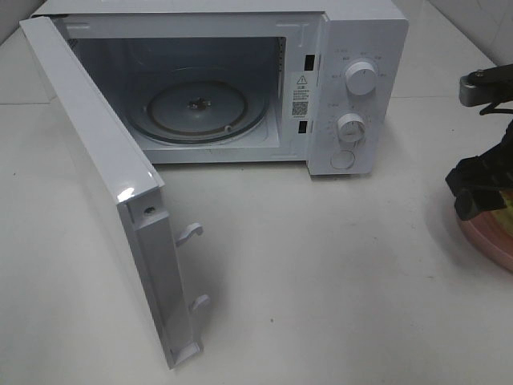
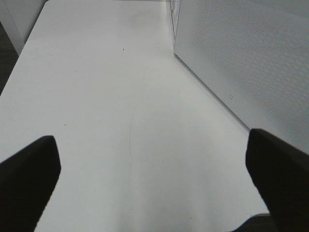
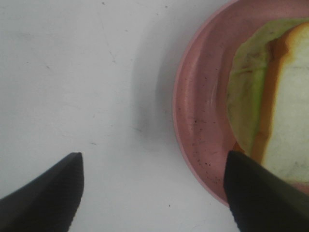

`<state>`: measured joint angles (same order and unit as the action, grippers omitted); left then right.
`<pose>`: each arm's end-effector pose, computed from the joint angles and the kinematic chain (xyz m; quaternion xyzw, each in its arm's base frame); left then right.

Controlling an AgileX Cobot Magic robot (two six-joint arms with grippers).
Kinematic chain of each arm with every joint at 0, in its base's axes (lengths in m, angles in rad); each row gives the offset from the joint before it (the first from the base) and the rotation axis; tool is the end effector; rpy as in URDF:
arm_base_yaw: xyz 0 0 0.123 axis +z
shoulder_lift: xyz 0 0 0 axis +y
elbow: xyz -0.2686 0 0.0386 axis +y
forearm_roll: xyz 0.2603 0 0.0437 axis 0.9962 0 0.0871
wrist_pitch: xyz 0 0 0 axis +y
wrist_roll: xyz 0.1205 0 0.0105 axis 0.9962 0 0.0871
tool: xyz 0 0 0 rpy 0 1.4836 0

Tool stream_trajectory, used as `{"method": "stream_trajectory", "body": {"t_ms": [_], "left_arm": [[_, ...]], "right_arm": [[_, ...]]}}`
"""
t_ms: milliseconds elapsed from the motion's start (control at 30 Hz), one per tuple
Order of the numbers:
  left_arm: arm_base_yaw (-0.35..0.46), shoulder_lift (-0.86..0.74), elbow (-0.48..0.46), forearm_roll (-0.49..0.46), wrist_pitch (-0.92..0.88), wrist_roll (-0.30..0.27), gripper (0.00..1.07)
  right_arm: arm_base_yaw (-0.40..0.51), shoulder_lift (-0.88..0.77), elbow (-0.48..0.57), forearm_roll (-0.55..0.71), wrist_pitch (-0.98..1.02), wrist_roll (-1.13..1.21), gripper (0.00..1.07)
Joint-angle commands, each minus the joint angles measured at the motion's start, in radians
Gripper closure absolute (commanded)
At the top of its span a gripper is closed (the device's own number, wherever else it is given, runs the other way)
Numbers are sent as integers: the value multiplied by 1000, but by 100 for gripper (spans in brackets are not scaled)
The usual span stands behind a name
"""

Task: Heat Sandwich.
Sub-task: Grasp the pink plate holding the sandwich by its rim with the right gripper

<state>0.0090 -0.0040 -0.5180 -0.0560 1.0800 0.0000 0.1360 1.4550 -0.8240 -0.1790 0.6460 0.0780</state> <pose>0.0428 -0.0056 0.2734 -0.0022 0.8522 -0.0256 0.5226 0.2879 0.0263 0.1647 -0.0882 0.9758 -0.0458 0.1946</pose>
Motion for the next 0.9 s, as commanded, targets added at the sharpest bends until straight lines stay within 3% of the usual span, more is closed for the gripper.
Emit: {"method": "stream_trajectory", "body": {"t_ms": [33, 400, 900], "left_arm": [[1, -17, 1, -6, -9, -9, 7], [1, -17, 1, -6, -9, -9, 7], [1, -17, 1, -6, -9, -9, 7]], "right_arm": [[-35, 44, -11, -5, -32, -18, 31], [-56, 207, -86, -23, -39, -21, 31], [-56, 365, -102, -53, -113, -21, 31]]}}
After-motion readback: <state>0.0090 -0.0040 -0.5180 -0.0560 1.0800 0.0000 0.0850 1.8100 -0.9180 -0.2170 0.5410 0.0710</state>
